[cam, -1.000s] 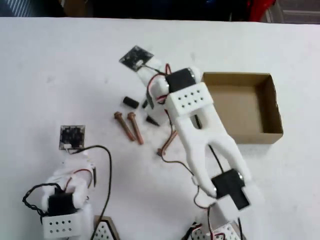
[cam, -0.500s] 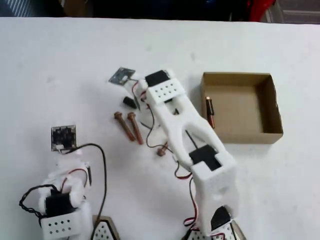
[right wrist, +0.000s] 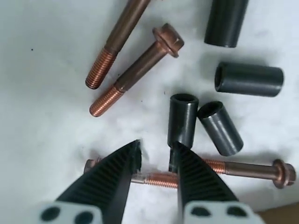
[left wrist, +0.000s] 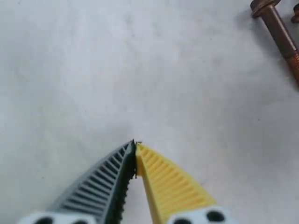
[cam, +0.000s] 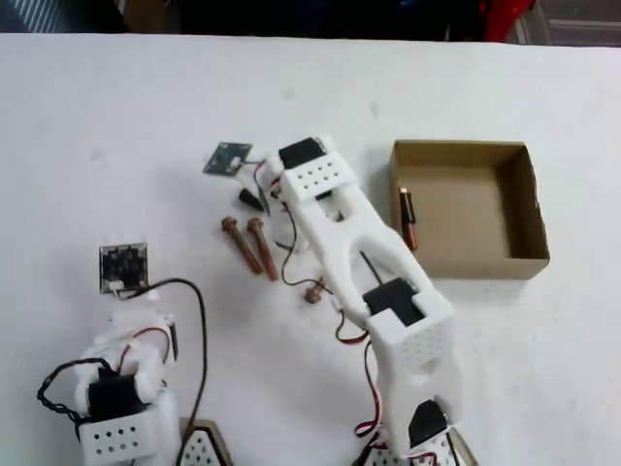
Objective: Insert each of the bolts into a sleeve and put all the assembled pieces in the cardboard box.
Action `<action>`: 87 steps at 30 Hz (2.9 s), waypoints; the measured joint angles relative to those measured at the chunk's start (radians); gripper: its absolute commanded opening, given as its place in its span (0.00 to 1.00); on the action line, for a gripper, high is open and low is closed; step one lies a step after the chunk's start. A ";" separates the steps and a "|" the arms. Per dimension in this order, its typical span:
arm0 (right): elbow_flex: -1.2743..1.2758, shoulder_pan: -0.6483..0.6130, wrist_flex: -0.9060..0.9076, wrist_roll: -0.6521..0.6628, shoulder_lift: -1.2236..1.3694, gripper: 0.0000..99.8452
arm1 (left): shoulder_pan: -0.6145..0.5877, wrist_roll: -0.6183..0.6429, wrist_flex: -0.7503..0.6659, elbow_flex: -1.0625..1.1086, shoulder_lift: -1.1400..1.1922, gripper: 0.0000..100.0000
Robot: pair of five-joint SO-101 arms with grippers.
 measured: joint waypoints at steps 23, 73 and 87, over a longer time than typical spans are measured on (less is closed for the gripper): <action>-0.014 -0.012 -0.103 0.003 0.135 0.08 | -0.009 0.000 0.000 0.000 0.000 0.02; -0.235 -0.002 0.057 0.003 0.213 0.15 | -0.011 0.000 0.000 0.000 0.000 0.02; -0.233 -0.015 0.091 0.003 0.230 0.15 | -0.011 0.000 0.000 0.000 0.000 0.02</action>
